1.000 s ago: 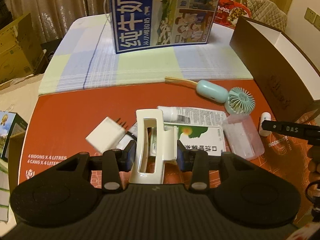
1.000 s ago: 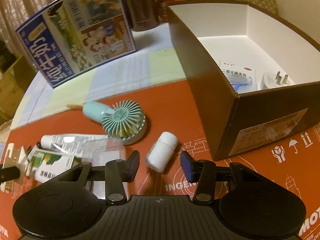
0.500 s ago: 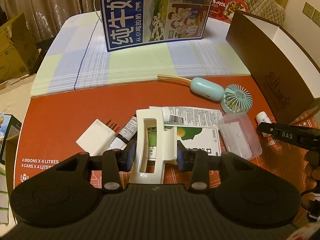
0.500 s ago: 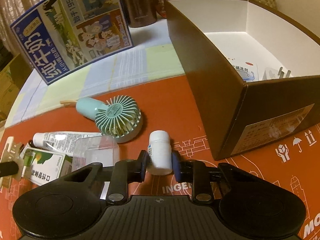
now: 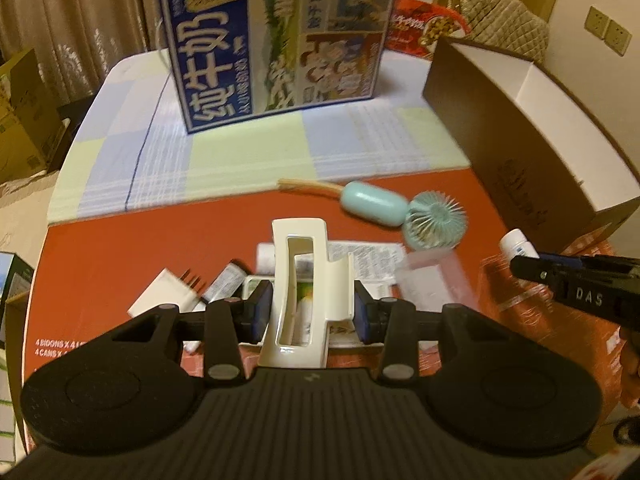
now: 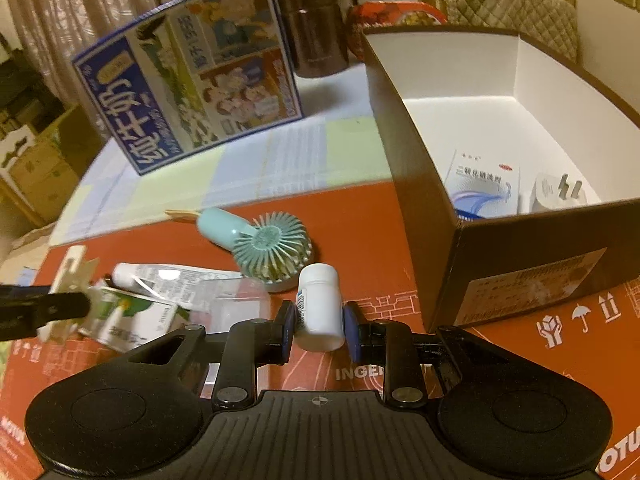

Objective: Organize rigid objects
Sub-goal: 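Carry the holder and pill bottle into the cardboard box and release both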

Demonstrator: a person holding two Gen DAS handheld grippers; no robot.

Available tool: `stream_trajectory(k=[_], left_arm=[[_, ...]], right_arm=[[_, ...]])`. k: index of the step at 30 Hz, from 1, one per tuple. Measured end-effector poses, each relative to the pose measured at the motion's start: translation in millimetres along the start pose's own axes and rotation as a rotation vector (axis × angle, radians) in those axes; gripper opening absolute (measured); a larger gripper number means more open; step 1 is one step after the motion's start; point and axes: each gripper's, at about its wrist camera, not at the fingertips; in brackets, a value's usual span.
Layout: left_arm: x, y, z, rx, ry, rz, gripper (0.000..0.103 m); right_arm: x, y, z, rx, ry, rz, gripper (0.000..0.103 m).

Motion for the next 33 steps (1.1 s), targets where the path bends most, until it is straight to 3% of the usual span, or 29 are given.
stream_trajectory(k=[13,24,33], left_arm=[[68,-20,37,0.089,0.073,-0.092,0.036],[152,-17,76,0.139,0.143,-0.197,0.036],[214,15,112,0.122,0.16,-0.251,0.036]], right_arm=[[19,-61,29,0.114,-0.055,0.081,0.023],[94,-93,70,0.197,-0.019,0.023,0.023],[166,-80,105,0.181,-0.009,-0.037,0.023]])
Point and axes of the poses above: each gripper's, at about its wrist camera, not at the fingertips, and y roughly the way its jaws point, x to its right, z to its top, and after that the axes turned 3 degrees about x, right-handed
